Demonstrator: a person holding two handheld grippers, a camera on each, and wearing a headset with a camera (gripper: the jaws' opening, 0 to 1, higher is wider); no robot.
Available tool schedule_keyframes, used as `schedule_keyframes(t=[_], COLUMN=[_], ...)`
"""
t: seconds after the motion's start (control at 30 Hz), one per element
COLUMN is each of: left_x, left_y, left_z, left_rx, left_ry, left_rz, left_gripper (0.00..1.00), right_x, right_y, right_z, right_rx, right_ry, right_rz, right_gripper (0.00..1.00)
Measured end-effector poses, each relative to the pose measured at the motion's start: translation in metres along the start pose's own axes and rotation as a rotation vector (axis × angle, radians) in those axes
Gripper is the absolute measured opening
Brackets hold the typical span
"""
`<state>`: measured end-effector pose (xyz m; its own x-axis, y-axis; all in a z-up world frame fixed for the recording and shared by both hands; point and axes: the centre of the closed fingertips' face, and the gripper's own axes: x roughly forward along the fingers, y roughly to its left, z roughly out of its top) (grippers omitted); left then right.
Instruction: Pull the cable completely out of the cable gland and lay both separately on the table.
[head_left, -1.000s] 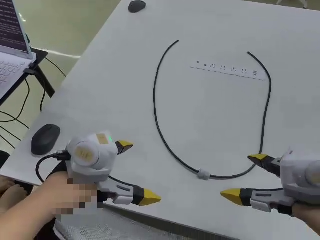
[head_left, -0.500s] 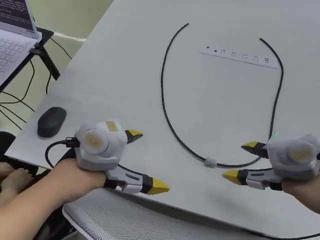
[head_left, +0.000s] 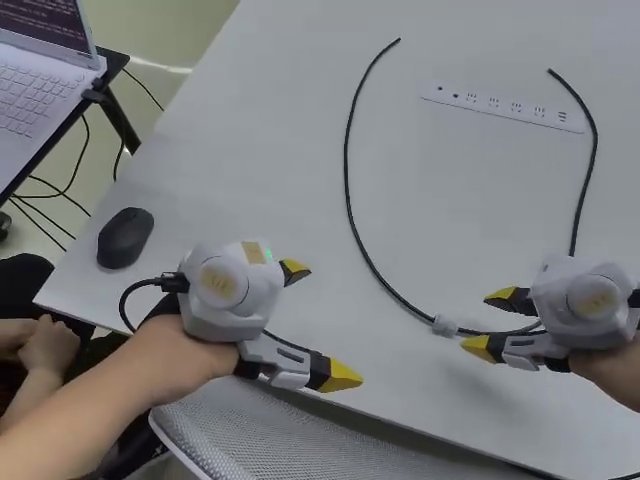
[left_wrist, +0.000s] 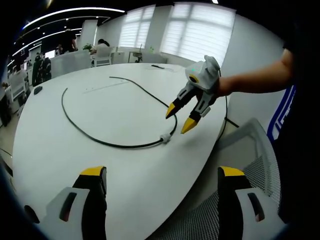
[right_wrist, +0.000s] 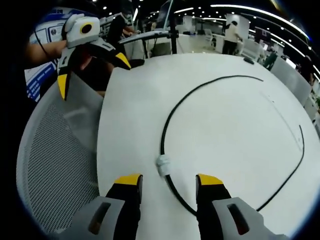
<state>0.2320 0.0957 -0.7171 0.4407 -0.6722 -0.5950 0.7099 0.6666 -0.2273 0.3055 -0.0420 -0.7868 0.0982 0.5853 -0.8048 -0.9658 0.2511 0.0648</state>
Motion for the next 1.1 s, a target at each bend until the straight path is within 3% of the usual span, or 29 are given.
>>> schedule_keyframes(t=[0.2, 0.43, 0.53, 0.73, 1.1], left_x=[0.000, 0.000, -0.001, -0.001, -0.003], left_y=[0.003, 0.008, 0.009, 0.013, 0.015], left_z=[0.000, -0.009, -0.010, -0.011, -0.009], left_rx=[0.005, 0.001, -0.004, -0.015, -0.025], left_ry=[-0.006, 0.018, 0.018, 0.011, 0.004], left_rz=[0.000, -0.009, -0.011, -0.006, -0.004], left_gripper=[0.92, 0.92, 0.91, 0.91, 0.89], right_x=[0.012, 0.025, 0.027, 0.032, 0.035], right_y=[0.001, -0.001, 0.000, -0.002, 0.006], right_z=[-0.003, -0.007, -0.007, -0.006, -0.006], right_rx=[-0.013, -0.030, -0.058, -0.065, -0.082], right_ry=[0.028, 0.059, 0.078, 0.084, 0.108], right_rz=[0.023, 0.059, 0.073, 0.086, 0.129], right_gripper=[0.35, 0.30, 0.23, 0.20, 0.10])
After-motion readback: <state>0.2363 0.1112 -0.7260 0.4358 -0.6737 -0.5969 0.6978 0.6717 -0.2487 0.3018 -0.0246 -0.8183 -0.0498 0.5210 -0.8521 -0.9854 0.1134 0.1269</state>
